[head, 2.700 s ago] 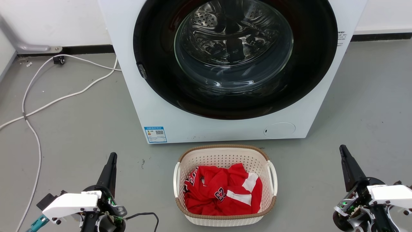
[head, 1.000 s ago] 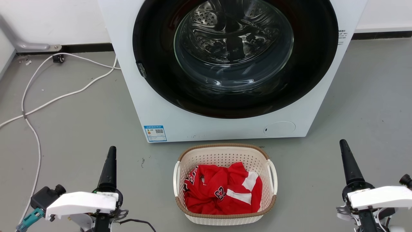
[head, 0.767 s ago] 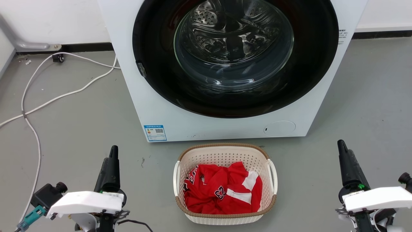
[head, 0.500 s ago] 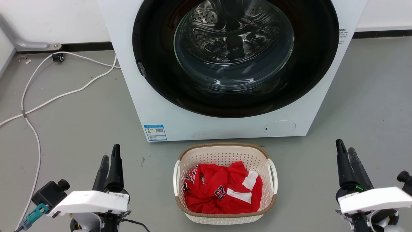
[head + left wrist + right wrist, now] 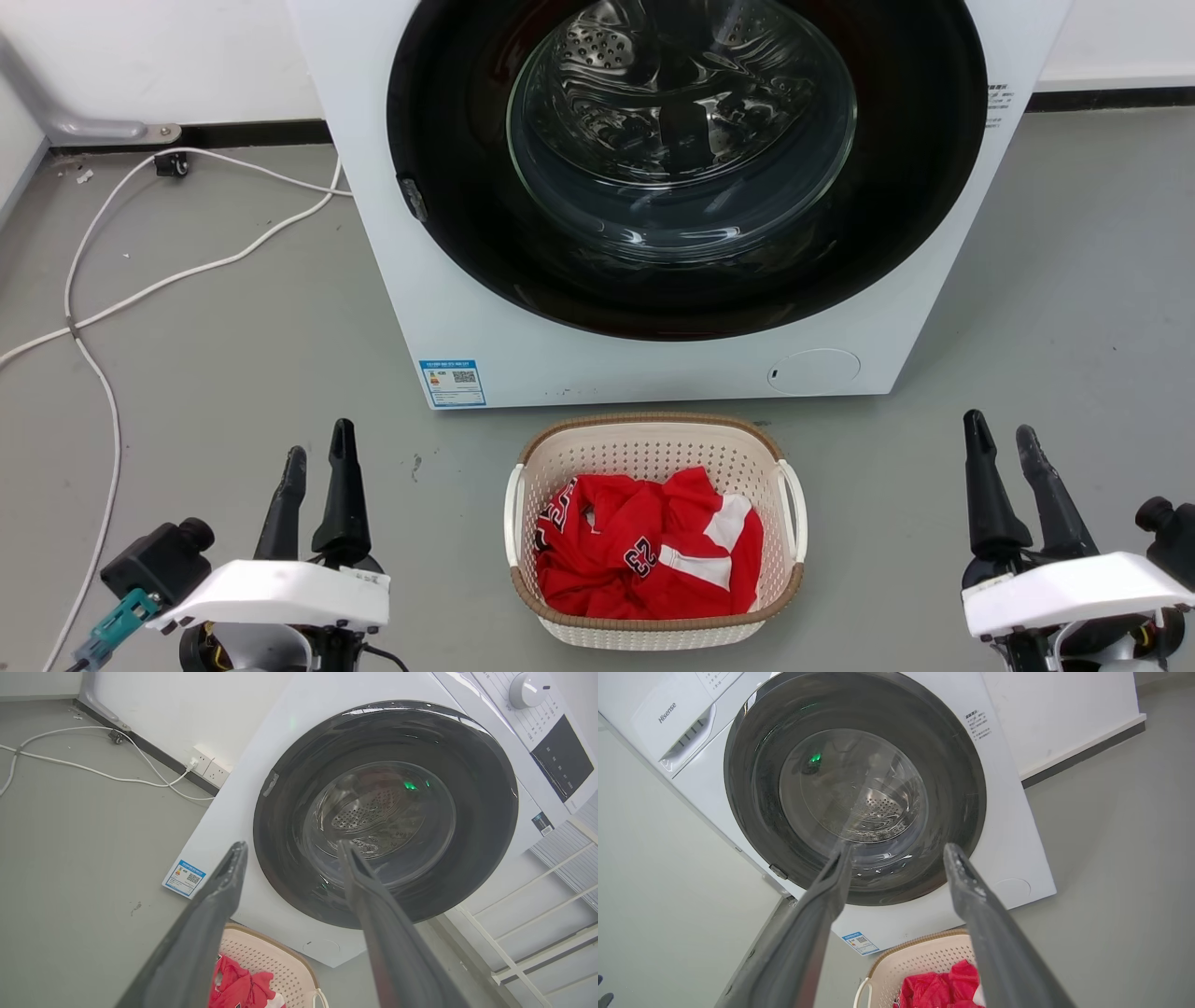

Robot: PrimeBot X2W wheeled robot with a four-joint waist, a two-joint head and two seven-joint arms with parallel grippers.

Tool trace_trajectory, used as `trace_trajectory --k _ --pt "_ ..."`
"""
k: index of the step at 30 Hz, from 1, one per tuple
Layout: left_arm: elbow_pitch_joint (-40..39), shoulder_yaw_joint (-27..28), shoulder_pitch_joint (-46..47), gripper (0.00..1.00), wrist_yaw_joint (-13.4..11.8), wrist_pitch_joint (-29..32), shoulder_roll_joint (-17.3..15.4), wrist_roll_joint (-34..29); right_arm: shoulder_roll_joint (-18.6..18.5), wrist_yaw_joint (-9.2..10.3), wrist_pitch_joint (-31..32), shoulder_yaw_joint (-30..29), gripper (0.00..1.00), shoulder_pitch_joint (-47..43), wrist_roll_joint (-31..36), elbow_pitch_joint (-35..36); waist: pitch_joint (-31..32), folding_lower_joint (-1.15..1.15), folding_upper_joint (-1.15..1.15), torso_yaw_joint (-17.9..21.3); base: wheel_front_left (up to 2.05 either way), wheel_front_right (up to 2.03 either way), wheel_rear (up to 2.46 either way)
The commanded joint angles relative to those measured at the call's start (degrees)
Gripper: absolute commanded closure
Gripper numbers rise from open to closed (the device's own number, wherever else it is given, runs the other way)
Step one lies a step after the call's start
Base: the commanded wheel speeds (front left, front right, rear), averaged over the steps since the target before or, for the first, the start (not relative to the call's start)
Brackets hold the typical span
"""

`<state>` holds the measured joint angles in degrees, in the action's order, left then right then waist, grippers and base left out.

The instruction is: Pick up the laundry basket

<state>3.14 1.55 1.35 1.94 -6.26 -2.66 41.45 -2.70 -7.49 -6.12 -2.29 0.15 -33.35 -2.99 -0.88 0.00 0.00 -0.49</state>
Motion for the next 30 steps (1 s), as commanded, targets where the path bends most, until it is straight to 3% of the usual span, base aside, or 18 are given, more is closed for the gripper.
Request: trace_trajectory --k 1,30 --pt "-0.9 -0.3 -0.1 0.00 -0.2 -0.6 -0.2 -2.2 -0.2 0.00 -0.7 0.1 0.00 0.2 2.1 1.1 0.0 0.00 0.00 0.0 0.00 0.00 0.00" --pt "-0.7 -2.4 -2.2 0.00 -1.3 -4.7 -0.3 -20.1 -0.2 0.00 -4.8 0.9 0.00 -2.3 20.8 2.6 0.2 0.00 0.00 -0.4 0.00 0.00 0.00"
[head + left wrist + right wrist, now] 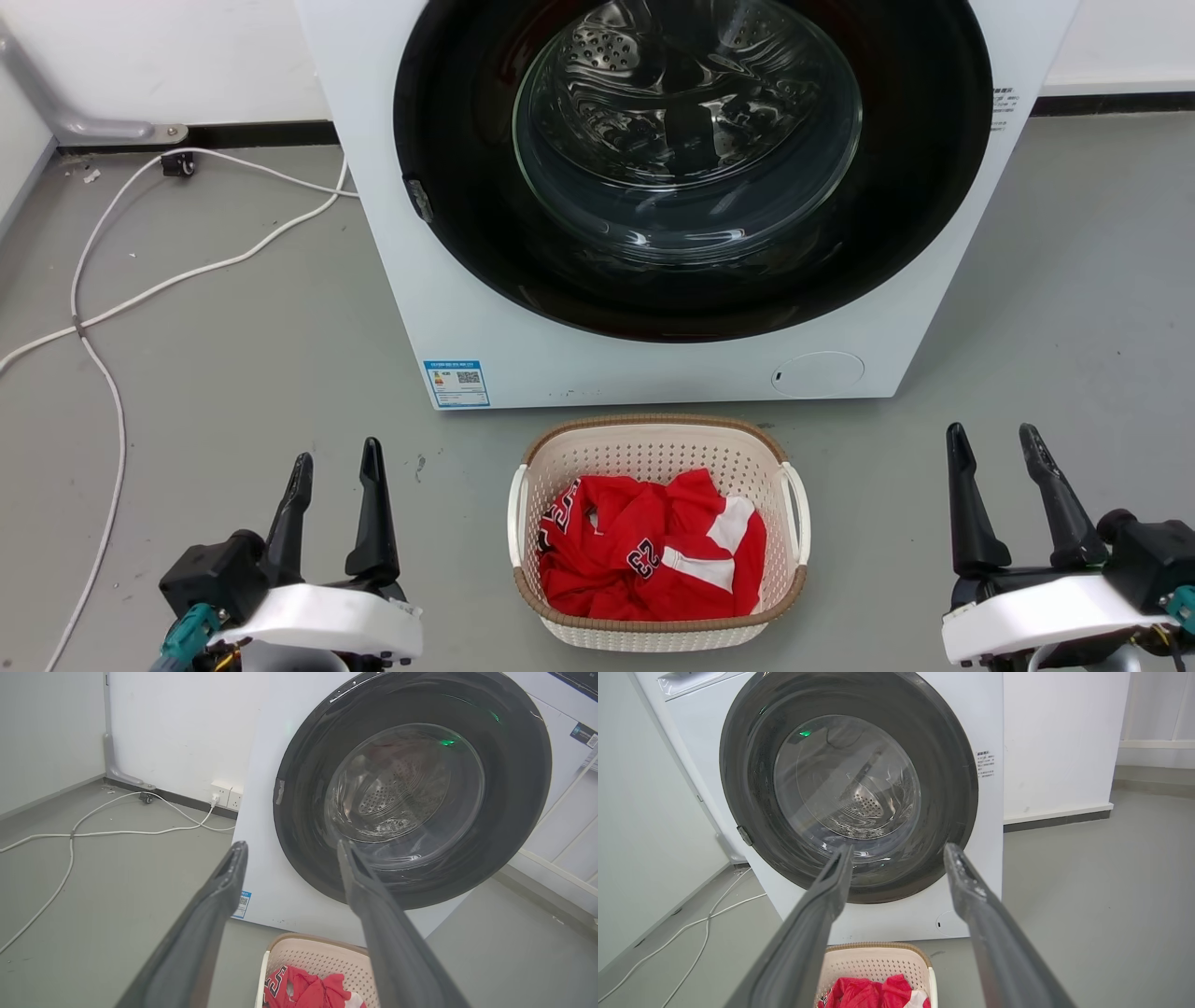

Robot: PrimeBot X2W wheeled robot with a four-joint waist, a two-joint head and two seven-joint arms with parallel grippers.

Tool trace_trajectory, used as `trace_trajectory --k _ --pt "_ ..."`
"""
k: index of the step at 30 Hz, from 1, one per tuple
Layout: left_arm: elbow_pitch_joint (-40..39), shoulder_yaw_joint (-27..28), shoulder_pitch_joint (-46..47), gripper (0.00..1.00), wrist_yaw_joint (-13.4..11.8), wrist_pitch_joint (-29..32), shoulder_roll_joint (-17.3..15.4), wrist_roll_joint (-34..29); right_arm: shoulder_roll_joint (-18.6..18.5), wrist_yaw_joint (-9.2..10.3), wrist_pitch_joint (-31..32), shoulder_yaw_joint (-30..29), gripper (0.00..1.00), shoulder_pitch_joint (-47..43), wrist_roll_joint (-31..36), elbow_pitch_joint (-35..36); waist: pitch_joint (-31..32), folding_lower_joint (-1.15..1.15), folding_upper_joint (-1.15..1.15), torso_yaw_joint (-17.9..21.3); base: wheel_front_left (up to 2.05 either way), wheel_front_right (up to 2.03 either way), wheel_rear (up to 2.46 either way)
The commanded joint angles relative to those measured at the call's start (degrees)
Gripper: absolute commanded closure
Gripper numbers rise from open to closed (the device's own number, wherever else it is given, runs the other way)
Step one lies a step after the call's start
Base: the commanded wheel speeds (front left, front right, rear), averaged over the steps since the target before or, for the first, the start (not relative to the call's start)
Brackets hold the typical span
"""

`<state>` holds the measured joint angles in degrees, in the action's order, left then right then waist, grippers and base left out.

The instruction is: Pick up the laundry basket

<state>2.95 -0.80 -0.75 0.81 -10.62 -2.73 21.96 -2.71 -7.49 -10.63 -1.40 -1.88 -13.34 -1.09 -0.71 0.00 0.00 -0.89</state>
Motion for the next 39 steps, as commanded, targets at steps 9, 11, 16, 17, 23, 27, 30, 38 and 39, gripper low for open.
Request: trace_trajectory --k 9,11,16,17,23,27,30,38,39 --pt "-0.6 -0.4 -0.7 0.00 -0.6 -1.4 -0.2 -5.3 -0.2 0.00 -1.5 -0.3 0.00 -0.9 6.0 1.1 0.0 0.00 0.00 -0.1 0.00 0.00 0.00" --pt "-0.6 -0.6 -0.8 0.00 -0.7 -1.7 -0.2 -6.3 -0.2 0.00 -1.7 -0.4 0.00 -1.0 7.0 1.1 0.0 0.00 0.00 -0.1 0.00 0.00 0.00" --pt "-0.8 -0.8 -1.1 0.00 -0.9 -2.4 -0.2 -8.7 -0.3 0.01 -2.2 -0.7 0.00 -1.3 9.4 1.1 0.0 0.00 0.00 -0.2 0.00 0.00 0.00" --pt "-0.8 -0.9 -1.1 0.00 -1.0 -2.4 -0.2 -9.1 -0.3 0.01 -2.4 -0.7 0.00 -1.4 9.9 1.1 -0.1 0.00 0.00 -0.2 0.00 0.00 0.00" --pt "-1.0 -0.9 -1.4 0.00 -1.0 -3.1 -0.2 -11.8 -0.3 0.01 -3.1 -1.1 0.00 -1.6 12.3 1.2 -0.1 0.00 0.00 -0.4 0.00 0.00 0.00" --pt "-1.0 -0.8 -1.6 0.00 -0.9 -3.5 -0.2 -13.5 -0.3 0.01 -3.5 -1.1 0.00 -1.9 13.9 1.3 -0.1 0.00 0.00 -0.5 0.00 0.00 0.00" --pt "-1.0 -0.8 -1.7 0.00 -1.0 -3.8 -0.2 -14.7 -0.3 0.01 -3.8 -1.1 0.00 -2.0 15.1 1.3 -0.1 0.00 0.00 -0.6 0.00 0.00 0.00" --pt "-1.2 -0.7 -2.4 0.00 -1.7 -4.6 -0.2 -18.0 -0.3 0.01 -4.6 -1.3 0.00 -2.5 17.9 1.5 0.0 0.00 0.00 -0.7 0.00 0.00 0.00" --pt "-1.2 -0.8 -2.5 0.00 -1.7 -4.7 -0.2 -18.3 -0.3 0.01 -4.6 -1.4 0.00 -2.5 18.2 1.6 0.0 0.00 0.00 -0.7 0.00 0.00 0.00"
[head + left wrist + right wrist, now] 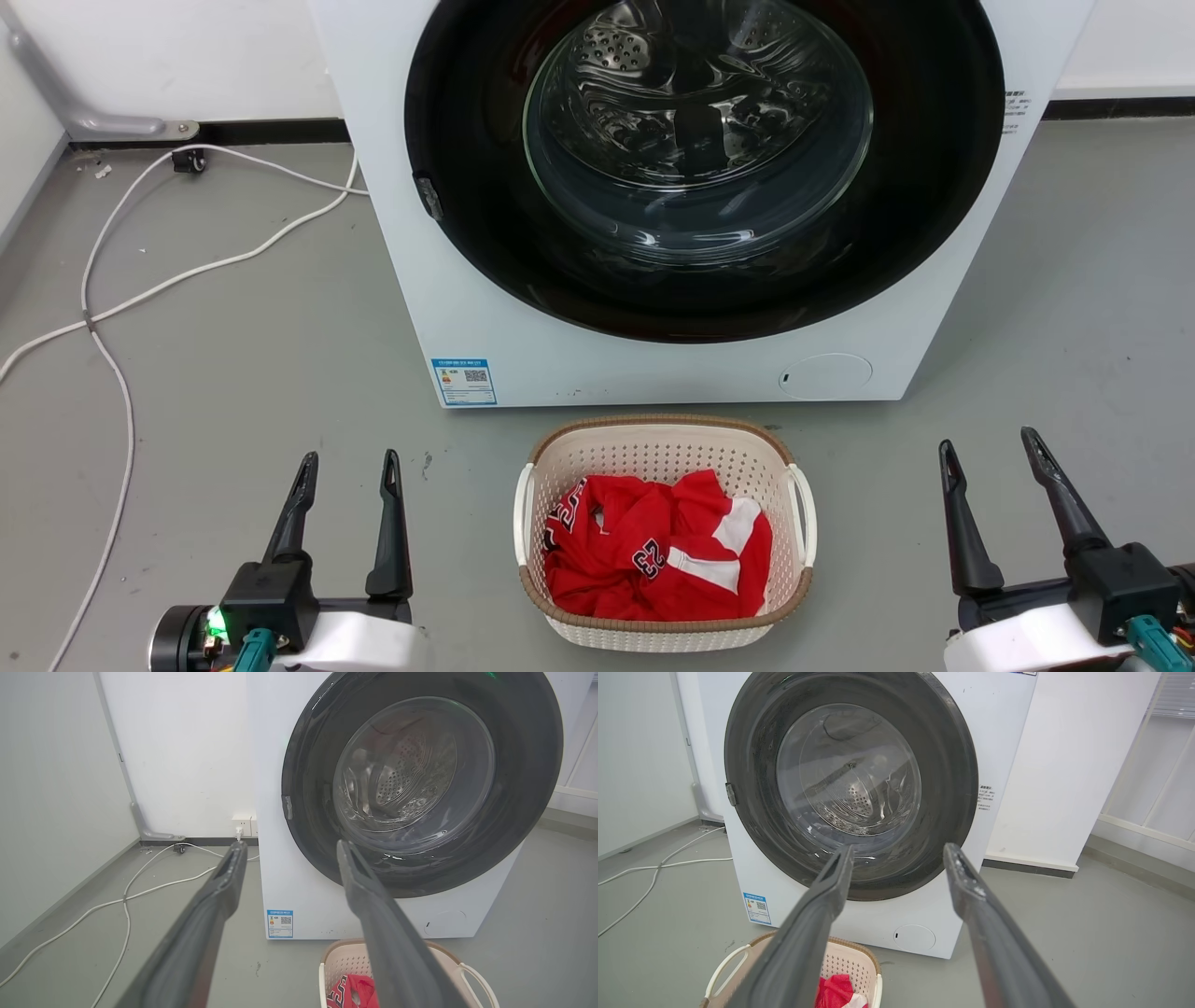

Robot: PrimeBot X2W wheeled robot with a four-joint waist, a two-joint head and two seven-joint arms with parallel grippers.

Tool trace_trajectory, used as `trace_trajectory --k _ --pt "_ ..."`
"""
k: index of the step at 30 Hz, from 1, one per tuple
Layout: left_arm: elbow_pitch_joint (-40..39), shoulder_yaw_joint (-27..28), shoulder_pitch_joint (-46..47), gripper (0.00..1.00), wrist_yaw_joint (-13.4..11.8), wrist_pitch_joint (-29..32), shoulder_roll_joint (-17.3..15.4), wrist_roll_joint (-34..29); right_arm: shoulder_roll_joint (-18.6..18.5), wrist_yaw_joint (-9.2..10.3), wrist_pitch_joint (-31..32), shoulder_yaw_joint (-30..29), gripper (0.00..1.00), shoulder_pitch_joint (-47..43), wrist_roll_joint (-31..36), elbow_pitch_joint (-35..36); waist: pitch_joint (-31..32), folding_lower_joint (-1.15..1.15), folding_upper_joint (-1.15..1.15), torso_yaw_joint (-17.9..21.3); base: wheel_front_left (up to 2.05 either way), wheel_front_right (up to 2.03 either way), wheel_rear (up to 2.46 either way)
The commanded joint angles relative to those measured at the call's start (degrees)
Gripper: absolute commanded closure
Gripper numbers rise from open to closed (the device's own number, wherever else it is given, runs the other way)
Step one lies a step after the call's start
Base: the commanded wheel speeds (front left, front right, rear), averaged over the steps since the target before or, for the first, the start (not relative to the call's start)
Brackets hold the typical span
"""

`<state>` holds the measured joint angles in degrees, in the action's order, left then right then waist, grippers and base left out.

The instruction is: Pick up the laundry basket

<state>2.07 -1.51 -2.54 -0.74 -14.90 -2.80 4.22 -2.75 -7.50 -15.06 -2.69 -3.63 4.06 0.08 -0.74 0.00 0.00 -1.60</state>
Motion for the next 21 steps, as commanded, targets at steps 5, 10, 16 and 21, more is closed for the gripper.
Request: trace_trajectory --k 5,10,16,21 --pt "0.1 0.1 -0.6 0.00 -0.1 -0.4 -0.2 -0.1 -0.2 0.02 -0.2 -0.5 0.00 -0.6 -0.4 0.0 -0.1 0.00 0.00 0.0 0.00 0.00 0.00" --pt "0.4 0.2 -0.5 0.00 -0.3 -0.3 -0.2 -0.1 -0.2 0.02 -0.2 -0.6 0.00 -0.6 -1.0 -0.3 -0.1 0.00 0.00 0.0 0.00 0.00 0.00" --pt "0.6 0.2 -0.5 0.00 -0.3 -0.3 -0.2 -0.3 -0.2 0.02 -0.2 -0.6 0.00 -0.7 -1.4 -0.5 -0.1 0.00 0.00 -0.2 0.00 0.00 0.00" --pt "0.6 0.1 -0.6 0.00 -0.3 -0.3 -0.2 -0.4 -0.2 0.02 -0.2 -0.5 0.00 -0.8 -1.3 -0.4 -0.2 0.00 0.00 -0.2 0.00 0.00 0.00"
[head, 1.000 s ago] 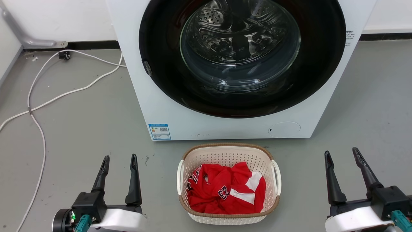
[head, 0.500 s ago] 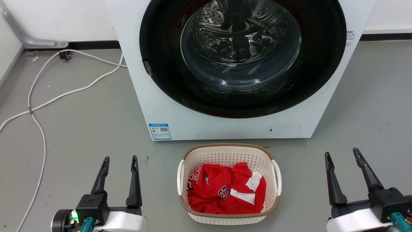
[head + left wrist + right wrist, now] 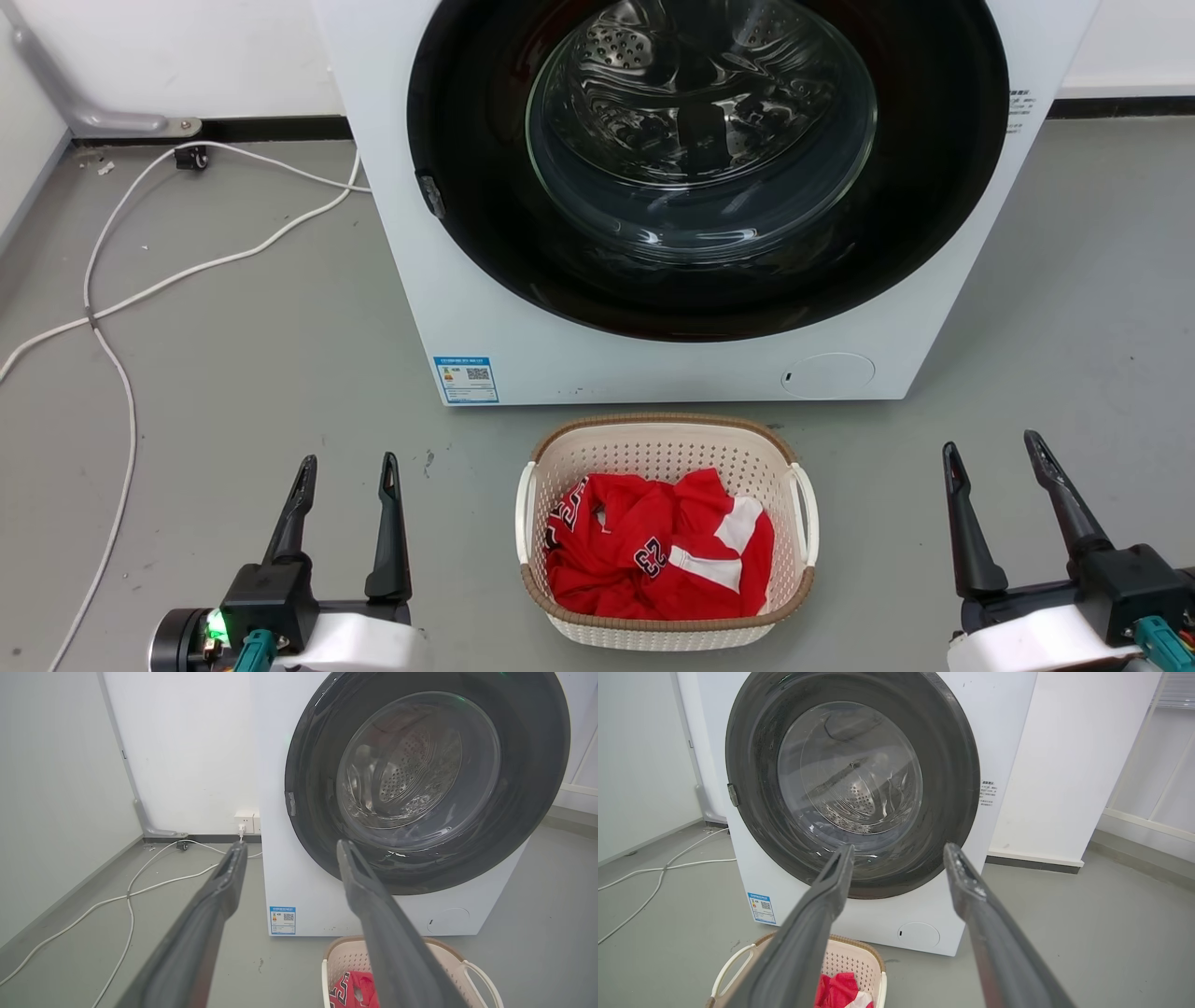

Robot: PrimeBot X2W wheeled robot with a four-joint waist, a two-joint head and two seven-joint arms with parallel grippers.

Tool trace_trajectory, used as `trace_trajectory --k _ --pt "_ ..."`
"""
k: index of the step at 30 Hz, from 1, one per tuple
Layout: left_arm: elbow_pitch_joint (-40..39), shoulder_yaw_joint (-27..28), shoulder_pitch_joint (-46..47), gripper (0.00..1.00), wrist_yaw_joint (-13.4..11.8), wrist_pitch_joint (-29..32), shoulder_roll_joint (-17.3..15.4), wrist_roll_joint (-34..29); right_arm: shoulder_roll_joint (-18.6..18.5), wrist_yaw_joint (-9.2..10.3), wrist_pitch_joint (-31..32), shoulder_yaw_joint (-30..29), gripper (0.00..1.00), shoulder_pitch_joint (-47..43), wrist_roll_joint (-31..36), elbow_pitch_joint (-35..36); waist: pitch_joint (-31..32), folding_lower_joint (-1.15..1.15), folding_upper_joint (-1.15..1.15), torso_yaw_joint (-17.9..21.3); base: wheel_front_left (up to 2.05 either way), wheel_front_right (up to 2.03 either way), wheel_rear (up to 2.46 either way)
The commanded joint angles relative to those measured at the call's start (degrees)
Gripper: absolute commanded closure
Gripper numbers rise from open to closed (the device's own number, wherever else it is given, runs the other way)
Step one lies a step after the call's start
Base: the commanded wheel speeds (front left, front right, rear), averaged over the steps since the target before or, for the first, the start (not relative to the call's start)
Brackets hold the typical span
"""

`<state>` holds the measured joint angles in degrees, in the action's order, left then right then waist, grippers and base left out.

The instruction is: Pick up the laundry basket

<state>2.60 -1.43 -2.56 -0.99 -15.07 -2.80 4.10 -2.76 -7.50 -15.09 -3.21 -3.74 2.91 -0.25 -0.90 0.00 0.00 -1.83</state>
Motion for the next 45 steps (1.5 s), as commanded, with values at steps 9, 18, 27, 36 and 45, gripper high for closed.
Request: trace_trajectory --k 9,18,27,36,45 --pt "0.2 -0.2 -0.5 0.00 -0.5 -0.2 -0.2 -0.2 -0.2 0.02 -0.1 0.1 0.00 -0.6 0.0 0.1 -0.2 0.00 0.00 -0.2 0.00 0.00 0.00" --pt "2.0 -0.2 1.6 0.00 -1.0 -0.2 -0.1 -0.3 -0.2 0.02 -0.1 0.7 0.00 1.3 0.8 0.1 -1.7 0.00 0.00 -0.1 0.00 0.00 0.00" --pt "11.3 -0.4 11.5 0.00 1.5 -0.2 -0.1 0.7 -0.2 0.03 -0.1 4.2 0.00 9.7 4.8 -5.3 -9.3 0.00 0.00 0.6 0.00 0.00 0.00" --pt "24.9 -1.1 23.5 0.00 4.1 -0.2 -0.1 1.0 -0.2 0.03 -0.1 5.3 0.00 21.3 8.8 -15.3 -18.2 0.00 0.00 1.9 0.00 0.00 0.00" --pt "38.4 -0.9 36.7 0.00 6.6 -0.2 -0.9 1.0 -0.2 0.04 -0.1 5.4 0.00 32.4 11.7 -24.2 -27.6 0.00 0.00 2.5 0.00 0.00 0.00"
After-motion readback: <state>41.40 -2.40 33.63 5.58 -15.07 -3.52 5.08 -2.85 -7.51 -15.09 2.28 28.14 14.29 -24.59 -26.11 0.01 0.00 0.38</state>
